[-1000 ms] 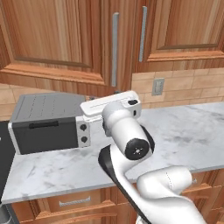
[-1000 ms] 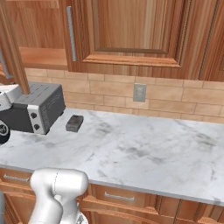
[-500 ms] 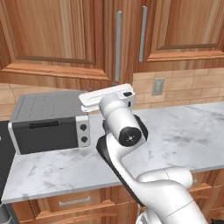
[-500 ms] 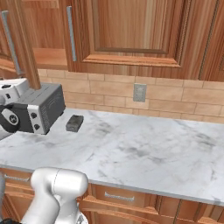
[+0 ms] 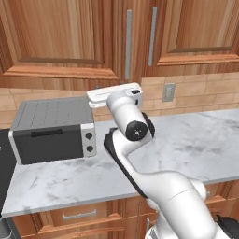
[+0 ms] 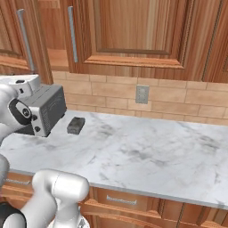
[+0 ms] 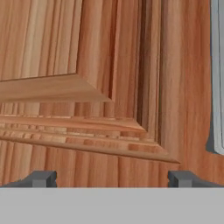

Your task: Close all open cabinet doors.

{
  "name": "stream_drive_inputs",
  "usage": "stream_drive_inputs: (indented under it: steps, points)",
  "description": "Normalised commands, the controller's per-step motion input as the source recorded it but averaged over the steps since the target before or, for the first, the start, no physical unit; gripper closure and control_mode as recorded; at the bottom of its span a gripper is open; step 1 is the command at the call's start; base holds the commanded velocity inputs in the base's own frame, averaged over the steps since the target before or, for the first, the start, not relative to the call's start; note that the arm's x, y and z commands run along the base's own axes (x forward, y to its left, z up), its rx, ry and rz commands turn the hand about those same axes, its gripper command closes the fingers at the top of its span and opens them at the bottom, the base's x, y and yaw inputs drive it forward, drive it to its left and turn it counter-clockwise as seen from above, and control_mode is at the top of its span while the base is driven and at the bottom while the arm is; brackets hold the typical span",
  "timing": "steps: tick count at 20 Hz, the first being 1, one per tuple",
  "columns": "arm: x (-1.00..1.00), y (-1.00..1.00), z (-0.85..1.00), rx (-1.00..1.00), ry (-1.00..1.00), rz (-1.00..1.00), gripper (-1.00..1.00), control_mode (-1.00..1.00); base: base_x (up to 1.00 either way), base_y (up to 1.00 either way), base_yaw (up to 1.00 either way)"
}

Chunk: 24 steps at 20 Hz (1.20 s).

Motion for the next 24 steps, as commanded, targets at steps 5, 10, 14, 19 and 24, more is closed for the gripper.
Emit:
stream_drive_inputs:
  steps: [5, 10, 14, 19, 24]
  points:
    - [0.49, 0.0, 0.0, 0.03, 0.0, 0.0, -1.0, -1.0, 0.0, 0.0, 0.0]
    - [0.38, 0.0, 0.0, 0.02, 0.0, 0.0, -1.0, -1.0, 0.0, 0.0, 0.0]
    - [0.41, 0.0, 0.0, 0.02, 0.0, 0.0, -1.0, -1.0, 0.0, 0.0, 0.0]
    - [0.44, 0.0, 0.0, 0.01, 0.0, 0.0, -1.0, -1.0, 0.0, 0.0, 0.0]
    - [0.41, 0.0, 0.0, 0.01, 0.0, 0.0, -1.0, -1.0, 0.0, 0.0, 0.0]
